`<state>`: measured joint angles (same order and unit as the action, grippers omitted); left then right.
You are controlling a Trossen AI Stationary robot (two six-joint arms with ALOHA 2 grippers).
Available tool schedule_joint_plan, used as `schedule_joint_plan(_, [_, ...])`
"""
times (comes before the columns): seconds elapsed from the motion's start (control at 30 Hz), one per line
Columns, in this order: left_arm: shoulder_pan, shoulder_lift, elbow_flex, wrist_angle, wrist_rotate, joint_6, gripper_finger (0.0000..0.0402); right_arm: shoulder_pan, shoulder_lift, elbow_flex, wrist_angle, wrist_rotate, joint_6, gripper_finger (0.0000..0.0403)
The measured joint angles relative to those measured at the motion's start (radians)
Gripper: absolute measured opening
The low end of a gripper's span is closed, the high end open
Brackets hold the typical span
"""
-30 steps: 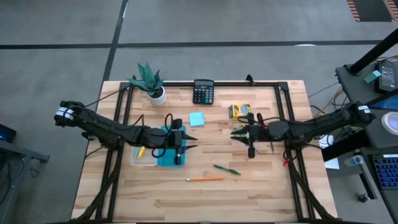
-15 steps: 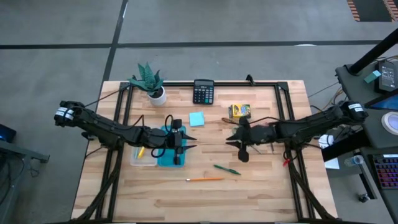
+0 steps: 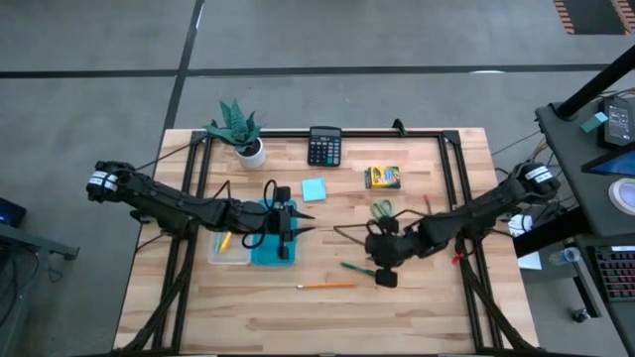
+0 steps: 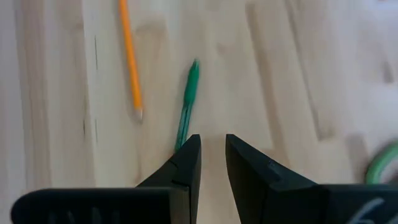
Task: Pack school essentials
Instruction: Put the green pen into the blue supply box
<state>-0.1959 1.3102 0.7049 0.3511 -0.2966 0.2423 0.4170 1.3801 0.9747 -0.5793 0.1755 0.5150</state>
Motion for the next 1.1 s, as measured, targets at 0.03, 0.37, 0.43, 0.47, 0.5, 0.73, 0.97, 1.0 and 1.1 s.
schedule_joint_plan(0.03, [0.000, 0.000, 0.000, 0.000, 0.000, 0.000, 0.0096, 0.014, 0.021, 0.025, -0.040, 0.000, 0.022, 0.0063])
schedule_joint_plan(0.37, [0.000, 0.000, 0.002, 0.050, 0.000, -0.001, 0.0096, 0.067, 0.194, 0.220, -0.262, -0.069, 0.254, 0.0079])
schedule_joint_plan(0.43, [0.000, 0.000, 0.002, 0.056, 0.000, -0.001, 0.0096, 0.068, 0.222, 0.237, -0.257, -0.087, 0.247, 0.0097])
schedule_joint_plan(0.47, [0.000, 0.000, 0.002, 0.061, 0.000, -0.001, 0.0096, 0.070, 0.234, 0.239, -0.246, -0.088, 0.236, 0.0108])
schedule_joint_plan(0.5, [0.000, 0.000, 0.002, 0.062, 0.000, -0.001, 0.0096, 0.075, 0.246, 0.240, -0.236, -0.088, 0.220, 0.0120])
schedule_joint_plan(0.73, [0.000, -0.001, 0.002, 0.060, 0.000, -0.005, 0.0096, 0.086, 0.259, 0.163, -0.017, 0.008, 0.041, 0.0183])
schedule_joint_plan(0.97, [0.000, -0.001, 0.002, 0.060, 0.000, -0.027, 0.0096, 0.085, 0.229, 0.003, 0.238, 0.042, 0.016, 0.0178])
schedule_joint_plan(1.0, [0.000, -0.001, 0.002, 0.060, 0.000, -0.027, 0.0096, 0.085, 0.225, -0.018, 0.270, 0.043, 0.016, 0.0176])
schedule_joint_plan(1.1, [0.000, -0.001, 0.002, 0.060, 0.000, -0.027, 0.0096, 0.084, 0.212, -0.067, 0.337, 0.047, 0.011, 0.0170])
